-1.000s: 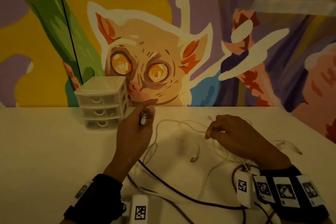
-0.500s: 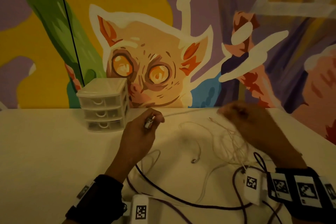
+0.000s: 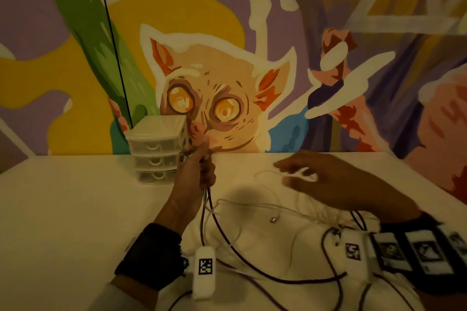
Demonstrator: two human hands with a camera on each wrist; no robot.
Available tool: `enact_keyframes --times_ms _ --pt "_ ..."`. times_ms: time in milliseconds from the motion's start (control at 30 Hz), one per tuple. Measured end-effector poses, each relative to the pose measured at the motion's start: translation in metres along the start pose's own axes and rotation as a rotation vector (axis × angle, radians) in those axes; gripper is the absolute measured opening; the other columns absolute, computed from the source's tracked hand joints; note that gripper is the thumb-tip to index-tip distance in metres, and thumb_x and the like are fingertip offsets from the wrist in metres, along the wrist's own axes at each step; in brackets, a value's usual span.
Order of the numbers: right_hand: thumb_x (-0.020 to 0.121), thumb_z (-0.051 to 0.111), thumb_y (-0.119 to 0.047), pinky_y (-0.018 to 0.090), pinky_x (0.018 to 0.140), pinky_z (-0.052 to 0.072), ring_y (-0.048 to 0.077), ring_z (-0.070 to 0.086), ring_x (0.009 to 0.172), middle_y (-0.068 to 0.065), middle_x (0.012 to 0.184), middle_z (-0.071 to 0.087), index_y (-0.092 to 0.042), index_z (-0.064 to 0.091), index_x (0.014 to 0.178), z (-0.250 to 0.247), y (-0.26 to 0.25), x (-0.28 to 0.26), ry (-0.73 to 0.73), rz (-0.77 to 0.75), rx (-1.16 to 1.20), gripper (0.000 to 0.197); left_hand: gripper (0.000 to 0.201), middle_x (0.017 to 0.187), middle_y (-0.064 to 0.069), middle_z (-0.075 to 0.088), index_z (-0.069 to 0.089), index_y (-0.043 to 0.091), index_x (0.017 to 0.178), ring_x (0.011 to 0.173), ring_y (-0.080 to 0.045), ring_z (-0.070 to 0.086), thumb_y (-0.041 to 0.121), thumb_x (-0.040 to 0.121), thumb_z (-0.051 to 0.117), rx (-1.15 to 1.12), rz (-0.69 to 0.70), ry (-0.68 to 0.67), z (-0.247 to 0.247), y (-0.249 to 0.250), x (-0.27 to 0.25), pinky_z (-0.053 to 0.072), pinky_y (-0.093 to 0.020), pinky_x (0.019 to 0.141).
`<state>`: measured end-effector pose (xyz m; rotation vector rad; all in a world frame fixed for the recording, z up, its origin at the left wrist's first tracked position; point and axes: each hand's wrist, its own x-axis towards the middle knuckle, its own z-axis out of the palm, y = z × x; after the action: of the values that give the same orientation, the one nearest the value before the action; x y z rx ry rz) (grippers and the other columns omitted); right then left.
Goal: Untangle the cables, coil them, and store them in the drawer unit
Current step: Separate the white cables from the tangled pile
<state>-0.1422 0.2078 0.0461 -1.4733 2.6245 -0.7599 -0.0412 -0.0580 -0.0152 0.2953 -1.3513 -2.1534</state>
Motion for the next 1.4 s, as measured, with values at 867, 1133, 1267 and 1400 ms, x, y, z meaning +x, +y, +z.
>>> enact_keyframes --times_ms 867,1133,1267,1400 --pt "0.085 0.076 -0.060 0.034 0.112 0.046 0.006 0.048 0.135 -0.017 0.153 0.047 -0.044 0.045 0.152 -0.030 -0.031 0.012 -0.343 0.115 -0.318 0.075 0.015 0.057 0.010 0.031 0.061 0.022 0.090 0.047 -0.004 0.027 0.020 0.106 0.060 -0.156 0.100 0.011 0.017 0.030 -0.003 0.027 -0.022 0.048" --pt "0.108 0.051 -0.040 0.030 0.098 0.052 0.010 0.067 0.115 -0.012 0.122 0.076 -0.031 0.073 0.127 0.061 -0.039 0.068 -0.200 -0.028 -0.109 0.031 0.027 0.064 0.004 0.024 0.048 0.022 0.082 0.053 -0.010 0.024 0.017 0.106 0.055 -0.158 0.081 -0.108 0.033 0.046 -0.009 0.028 -0.027 0.053" --pt "0.093 0.052 -0.075 0.039 0.119 0.035 0.017 0.045 0.145 -0.009 0.159 0.049 -0.033 0.044 0.157 0.055 -0.051 0.065 -0.487 -0.032 -0.241 0.077 0.021 0.066 0.004 0.024 0.050 0.021 0.087 0.055 -0.010 0.025 0.015 0.106 0.053 -0.191 0.078 -0.120 0.033 0.042 -0.012 0.031 -0.026 0.052" --pt "0.097 0.068 -0.051 0.033 0.114 0.044 0.010 0.064 0.122 -0.008 0.130 0.072 -0.021 0.071 0.125 0.085 -0.064 0.061 -0.478 -0.115 0.283 0.041 0.029 0.064 0.004 0.025 0.046 0.020 0.080 0.055 -0.011 0.024 0.015 0.108 0.048 -0.181 0.054 -0.147 0.041 0.045 -0.012 0.028 -0.026 0.052"
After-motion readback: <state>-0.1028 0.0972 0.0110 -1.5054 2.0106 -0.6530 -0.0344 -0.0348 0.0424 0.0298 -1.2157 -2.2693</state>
